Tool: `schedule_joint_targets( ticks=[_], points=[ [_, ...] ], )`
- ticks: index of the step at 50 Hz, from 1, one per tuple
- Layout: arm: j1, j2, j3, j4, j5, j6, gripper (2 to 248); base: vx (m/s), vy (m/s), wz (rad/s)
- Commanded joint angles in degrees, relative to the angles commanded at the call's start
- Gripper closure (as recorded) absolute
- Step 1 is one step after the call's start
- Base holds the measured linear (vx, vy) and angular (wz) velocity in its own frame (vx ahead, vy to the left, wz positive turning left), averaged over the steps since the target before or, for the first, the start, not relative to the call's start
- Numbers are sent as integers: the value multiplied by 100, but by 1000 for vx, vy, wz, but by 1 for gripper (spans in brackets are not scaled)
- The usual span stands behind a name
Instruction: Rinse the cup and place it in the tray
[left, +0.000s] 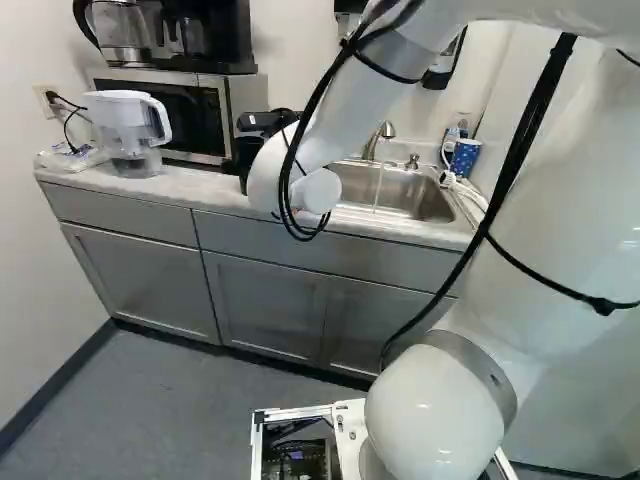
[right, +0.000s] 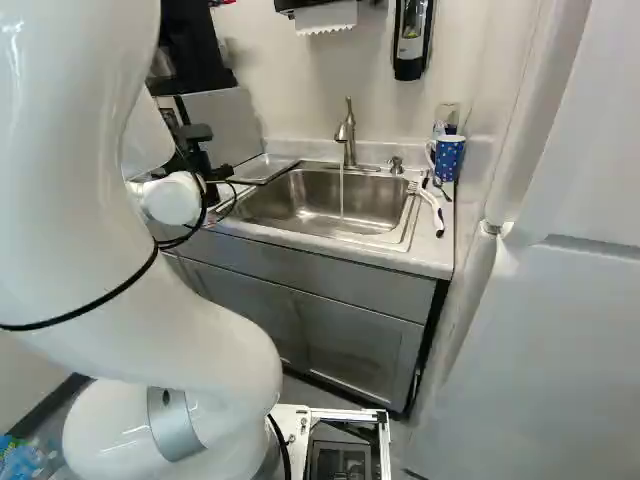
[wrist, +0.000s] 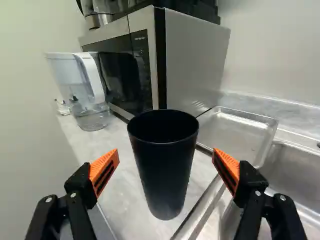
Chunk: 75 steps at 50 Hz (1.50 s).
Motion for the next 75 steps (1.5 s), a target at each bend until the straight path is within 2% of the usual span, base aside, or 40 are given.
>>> schedule_joint_targets(
  ticks=[17,18,23,24,28,29,33,34,59,75],
  points=[
    [3,-65,29,0,85,0,3,0,0,0],
    [3,-65,29,0,85,0,21,0,0,0],
    [3,-65,29,0,85,0,21,0,0,0],
    [3,-65,29,0,85,0,59,0,0,0],
    [3,-65,29,0,85,0,59,0,0,0],
    [3,-65,29,0,85,0,97,0,0,0],
    [2,-63,30,0,85,0,97,0,0,0],
    [-1,-59,32,0,85,0,126,0,0,0],
    [-400,311,108,0,85,0,129,0,0,0],
    [-720,308,-25,0,79,0,129,0,0,0]
  ],
)
